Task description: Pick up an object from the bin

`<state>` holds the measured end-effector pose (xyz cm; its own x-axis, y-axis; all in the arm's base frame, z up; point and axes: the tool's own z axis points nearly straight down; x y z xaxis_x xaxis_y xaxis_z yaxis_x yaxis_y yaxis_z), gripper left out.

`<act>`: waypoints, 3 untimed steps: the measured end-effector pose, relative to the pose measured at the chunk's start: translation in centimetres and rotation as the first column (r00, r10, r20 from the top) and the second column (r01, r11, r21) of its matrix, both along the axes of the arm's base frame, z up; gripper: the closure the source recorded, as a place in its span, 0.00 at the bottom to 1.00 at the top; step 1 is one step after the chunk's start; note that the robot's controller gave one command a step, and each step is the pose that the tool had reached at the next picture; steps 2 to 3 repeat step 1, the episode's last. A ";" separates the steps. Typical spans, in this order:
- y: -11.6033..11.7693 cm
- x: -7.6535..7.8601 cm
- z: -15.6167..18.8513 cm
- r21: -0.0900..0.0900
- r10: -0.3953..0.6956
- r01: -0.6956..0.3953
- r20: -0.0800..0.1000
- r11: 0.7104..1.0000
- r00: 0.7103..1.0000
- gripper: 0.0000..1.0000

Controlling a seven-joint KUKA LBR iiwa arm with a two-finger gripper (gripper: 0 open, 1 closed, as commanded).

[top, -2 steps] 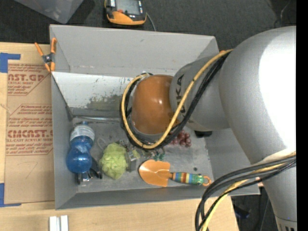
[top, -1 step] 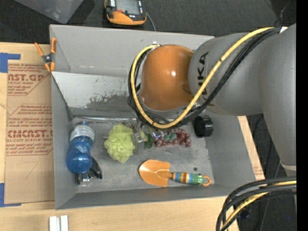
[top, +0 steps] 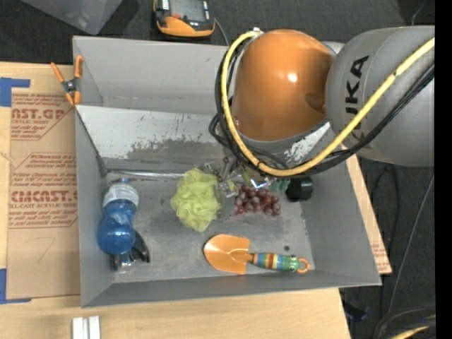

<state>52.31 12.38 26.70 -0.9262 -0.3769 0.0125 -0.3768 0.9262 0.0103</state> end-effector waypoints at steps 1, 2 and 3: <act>0.2 0.5 0.7 0.000 -0.005 0.005 -0.002 1.000 1.000 1.00; 0.2 0.5 0.7 0.000 -0.005 0.005 -0.002 1.000 1.000 1.00; 0.2 0.5 0.7 0.000 -0.005 0.005 -0.002 1.000 1.000 1.00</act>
Offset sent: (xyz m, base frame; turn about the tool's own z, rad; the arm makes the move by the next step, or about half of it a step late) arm -0.0152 0.0066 -0.0310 -0.4326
